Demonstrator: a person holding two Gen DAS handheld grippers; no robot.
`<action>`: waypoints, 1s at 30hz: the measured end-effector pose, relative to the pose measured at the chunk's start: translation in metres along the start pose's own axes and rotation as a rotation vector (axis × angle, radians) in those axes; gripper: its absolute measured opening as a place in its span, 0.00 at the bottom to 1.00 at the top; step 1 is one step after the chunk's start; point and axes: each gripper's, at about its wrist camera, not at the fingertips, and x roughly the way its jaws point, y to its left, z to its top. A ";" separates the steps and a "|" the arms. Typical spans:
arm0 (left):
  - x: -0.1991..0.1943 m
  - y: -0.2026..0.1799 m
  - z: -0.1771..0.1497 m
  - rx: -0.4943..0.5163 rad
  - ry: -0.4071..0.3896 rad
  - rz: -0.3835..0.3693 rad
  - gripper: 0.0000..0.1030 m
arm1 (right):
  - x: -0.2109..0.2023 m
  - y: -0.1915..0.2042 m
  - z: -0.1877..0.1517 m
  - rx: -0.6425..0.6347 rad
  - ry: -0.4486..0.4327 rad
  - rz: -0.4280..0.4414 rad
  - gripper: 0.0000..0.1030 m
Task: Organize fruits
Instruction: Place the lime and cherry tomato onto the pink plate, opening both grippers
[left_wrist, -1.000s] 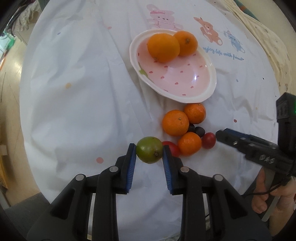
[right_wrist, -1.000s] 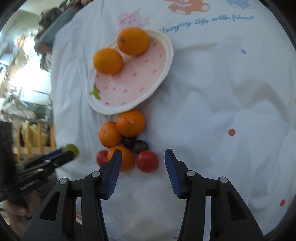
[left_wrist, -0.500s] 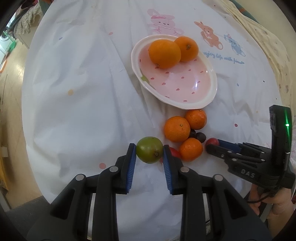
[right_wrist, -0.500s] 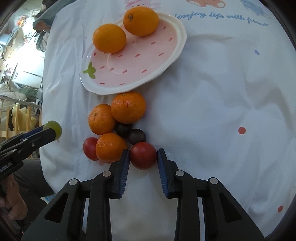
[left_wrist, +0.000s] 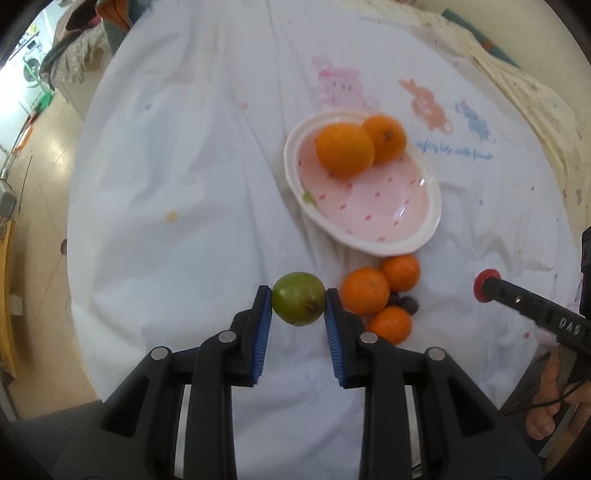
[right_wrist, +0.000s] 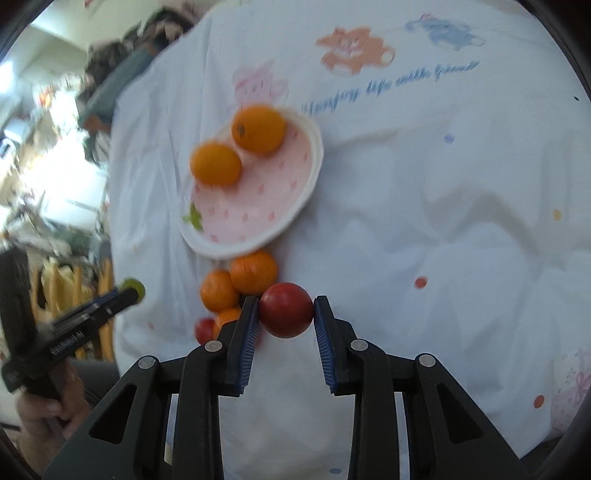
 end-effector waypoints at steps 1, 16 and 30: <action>-0.004 -0.001 0.004 0.000 -0.012 -0.004 0.24 | -0.005 0.000 0.003 0.008 -0.024 0.013 0.31; 0.006 -0.038 0.079 0.071 0.012 -0.040 0.24 | -0.018 0.020 0.079 -0.028 -0.119 0.074 0.31; 0.079 -0.043 0.092 0.079 0.132 -0.029 0.24 | 0.050 0.017 0.127 -0.056 -0.016 0.041 0.31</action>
